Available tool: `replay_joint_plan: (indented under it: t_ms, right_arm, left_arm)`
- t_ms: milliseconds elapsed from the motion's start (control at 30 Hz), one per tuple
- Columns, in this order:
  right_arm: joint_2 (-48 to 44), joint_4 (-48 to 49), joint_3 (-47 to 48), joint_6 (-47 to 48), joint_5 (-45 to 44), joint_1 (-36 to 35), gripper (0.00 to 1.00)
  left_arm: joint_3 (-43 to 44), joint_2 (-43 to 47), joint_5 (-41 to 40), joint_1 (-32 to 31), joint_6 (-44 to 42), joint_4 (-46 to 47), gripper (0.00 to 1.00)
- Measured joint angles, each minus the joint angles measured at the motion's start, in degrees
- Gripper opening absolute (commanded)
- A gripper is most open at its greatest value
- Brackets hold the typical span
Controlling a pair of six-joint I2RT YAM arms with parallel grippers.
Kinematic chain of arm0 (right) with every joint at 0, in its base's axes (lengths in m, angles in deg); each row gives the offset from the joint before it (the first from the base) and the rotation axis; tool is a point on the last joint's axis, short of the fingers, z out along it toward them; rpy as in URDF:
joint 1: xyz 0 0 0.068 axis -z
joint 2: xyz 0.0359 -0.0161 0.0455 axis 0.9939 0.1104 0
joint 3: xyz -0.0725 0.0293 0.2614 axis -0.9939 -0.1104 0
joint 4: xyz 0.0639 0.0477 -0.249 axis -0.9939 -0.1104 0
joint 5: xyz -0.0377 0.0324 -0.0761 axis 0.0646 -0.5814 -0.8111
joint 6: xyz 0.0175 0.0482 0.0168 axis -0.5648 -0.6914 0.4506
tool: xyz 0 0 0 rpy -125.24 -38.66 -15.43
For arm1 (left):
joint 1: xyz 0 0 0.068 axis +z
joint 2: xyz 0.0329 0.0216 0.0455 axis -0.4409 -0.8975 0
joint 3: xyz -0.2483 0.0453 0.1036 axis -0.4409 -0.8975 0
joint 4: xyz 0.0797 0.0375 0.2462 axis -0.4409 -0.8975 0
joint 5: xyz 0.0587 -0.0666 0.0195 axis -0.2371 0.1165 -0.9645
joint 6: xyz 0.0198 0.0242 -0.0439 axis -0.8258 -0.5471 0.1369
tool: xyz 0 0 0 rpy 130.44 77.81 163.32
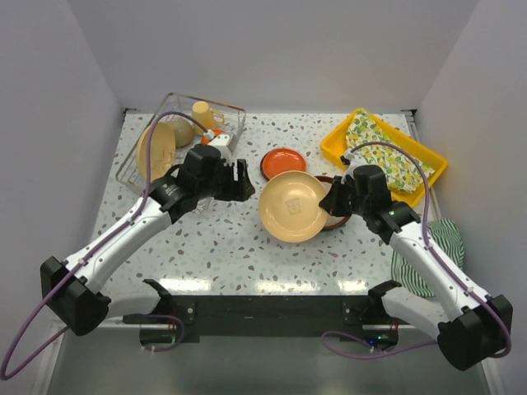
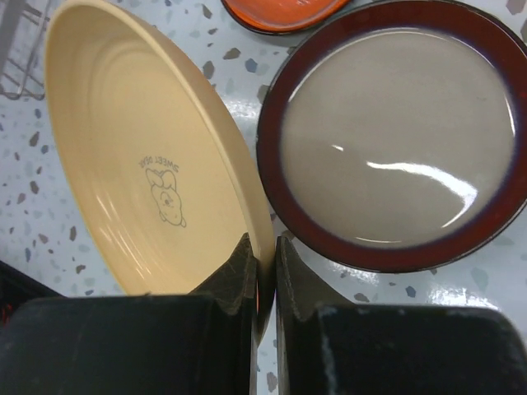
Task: Unload the mixed dishes from the dish rack
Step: Place the plate at the center of the board.
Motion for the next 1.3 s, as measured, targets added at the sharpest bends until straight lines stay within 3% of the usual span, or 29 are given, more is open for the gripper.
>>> replay_joint_plan:
  t_ms: [233, 367, 633, 833, 1033, 1133, 1300]
  right_arm:
    - [4.98, -1.92, 0.28, 0.87, -3.91, 0.74, 0.00]
    - [8.00, -2.16, 0.63, 0.44, -3.06, 3.48, 0.00]
    - [11.61, 0.17, 0.63, -2.21, 5.84, 18.10, 0.00]
    - [15.04, 3.85, 0.26, -6.10, 11.91, 26.25, 0.00]
    - [19.12, 5.99, -1.33, -8.59, 13.84, 28.83, 0.00]
    - [21.38, 5.92, -1.75, -8.76, 13.94, 28.83, 0.06]
    - [22.88, 4.94, -1.97, -8.11, 14.34, 28.83, 0.28]
  left_arm:
    - [2.73, 4.81, -12.35, 0.00, -7.23, -2.25, 0.99]
    - [3.32, 8.24, -20.44, 0.00, -11.91, -3.78, 1.00]
    - [3.32, 14.32, -33.11, 0.00, -18.14, -6.29, 1.00]
    - [2.84, 18.23, -37.18, 0.00, -19.67, -7.34, 1.00]
    - [1.97, 19.32, -38.88, 0.00, -20.20, -8.35, 1.00]
    - [1.92, 19.32, -39.19, 0.00, -20.61, -8.55, 1.00]
    - [1.90, 19.23, -39.32, 0.00, -21.11, -8.37, 1.00]
